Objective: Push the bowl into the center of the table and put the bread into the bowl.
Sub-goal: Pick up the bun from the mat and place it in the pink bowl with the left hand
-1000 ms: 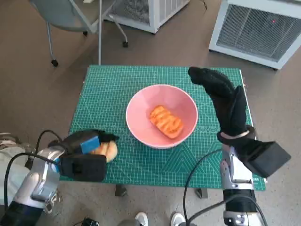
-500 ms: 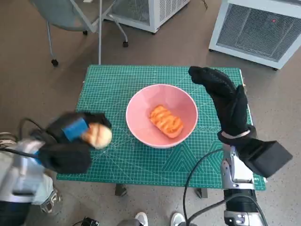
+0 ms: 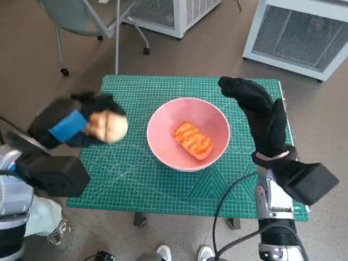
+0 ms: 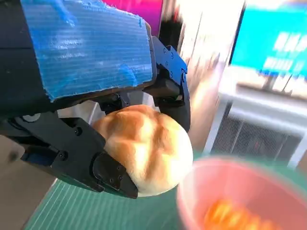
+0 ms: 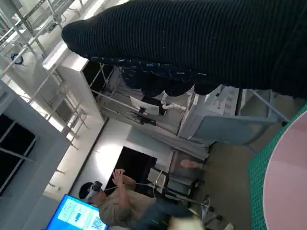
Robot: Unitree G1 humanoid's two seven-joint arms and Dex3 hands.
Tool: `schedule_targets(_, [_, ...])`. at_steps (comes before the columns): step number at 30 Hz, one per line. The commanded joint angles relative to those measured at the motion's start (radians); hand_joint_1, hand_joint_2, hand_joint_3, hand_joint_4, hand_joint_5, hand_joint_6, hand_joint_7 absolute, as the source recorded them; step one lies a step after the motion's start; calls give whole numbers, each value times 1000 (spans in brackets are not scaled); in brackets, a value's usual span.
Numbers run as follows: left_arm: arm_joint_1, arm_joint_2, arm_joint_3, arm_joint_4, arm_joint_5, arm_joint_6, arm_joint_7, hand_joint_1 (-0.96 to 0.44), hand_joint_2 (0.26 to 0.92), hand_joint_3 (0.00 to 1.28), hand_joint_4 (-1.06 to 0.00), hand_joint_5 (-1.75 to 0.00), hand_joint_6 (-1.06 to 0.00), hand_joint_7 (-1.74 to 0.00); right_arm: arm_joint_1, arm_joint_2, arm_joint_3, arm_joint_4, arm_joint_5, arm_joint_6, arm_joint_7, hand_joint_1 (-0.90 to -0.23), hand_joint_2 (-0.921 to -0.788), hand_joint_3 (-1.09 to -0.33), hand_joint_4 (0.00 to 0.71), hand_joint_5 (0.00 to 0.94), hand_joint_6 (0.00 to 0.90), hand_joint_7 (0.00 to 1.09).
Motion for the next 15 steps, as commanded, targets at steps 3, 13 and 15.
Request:
schedule_targets(3, [-112, -82, -85, -16, 53, 41, 32, 0, 919, 111, -664, -1261, -565, -1166, 21, 6, -1, 9, -3, 4, 2, -683, -921, -752, 178, 0, -1, 544])
schedule_targets(13, [-288, -200, -266, 105, 111, 79, -37, 0, 920, 69, -714, -1232, -616, -1083, 29, 9, -3, 15, -3, -7, 2, -673, -921, -759, 178, 0, -1, 545])
schedule_targets(15, [-315, -229, -302, 142, 118, 82, -50, 1, 920, 61, -723, -1220, -625, -1076, 33, 9, -3, 11, -4, -7, 0, -672, -921, -760, 178, 1, -1, 544])
